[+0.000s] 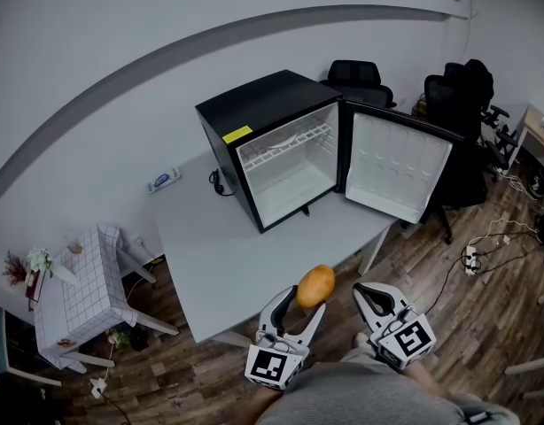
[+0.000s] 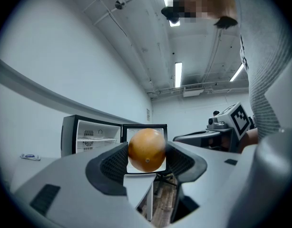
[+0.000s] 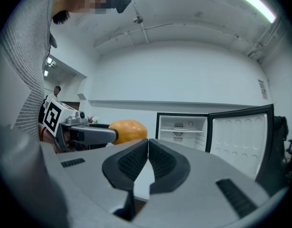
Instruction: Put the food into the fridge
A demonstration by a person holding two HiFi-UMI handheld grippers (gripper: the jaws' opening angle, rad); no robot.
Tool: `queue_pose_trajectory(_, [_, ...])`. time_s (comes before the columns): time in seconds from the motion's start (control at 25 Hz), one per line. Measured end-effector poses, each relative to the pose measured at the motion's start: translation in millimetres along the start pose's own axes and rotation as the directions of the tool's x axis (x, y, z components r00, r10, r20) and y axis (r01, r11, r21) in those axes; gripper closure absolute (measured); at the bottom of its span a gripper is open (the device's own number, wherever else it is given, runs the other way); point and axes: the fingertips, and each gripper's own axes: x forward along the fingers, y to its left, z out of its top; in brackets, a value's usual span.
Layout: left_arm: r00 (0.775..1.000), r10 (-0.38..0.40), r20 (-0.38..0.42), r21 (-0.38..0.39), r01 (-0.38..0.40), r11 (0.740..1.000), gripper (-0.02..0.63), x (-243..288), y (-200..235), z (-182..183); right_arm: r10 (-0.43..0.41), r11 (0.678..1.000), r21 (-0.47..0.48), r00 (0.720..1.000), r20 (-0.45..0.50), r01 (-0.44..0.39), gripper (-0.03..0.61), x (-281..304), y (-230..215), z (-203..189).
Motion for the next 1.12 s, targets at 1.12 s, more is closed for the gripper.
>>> queue_pose_trajectory(1.12, [0.993, 0.119, 0.013, 0.006, -0.119, 0.993, 0.354, 128, 72, 12, 0.019, 0.999, 0.026, 1.000, 0.002, -0.019, 0.566, 72, -137, 4])
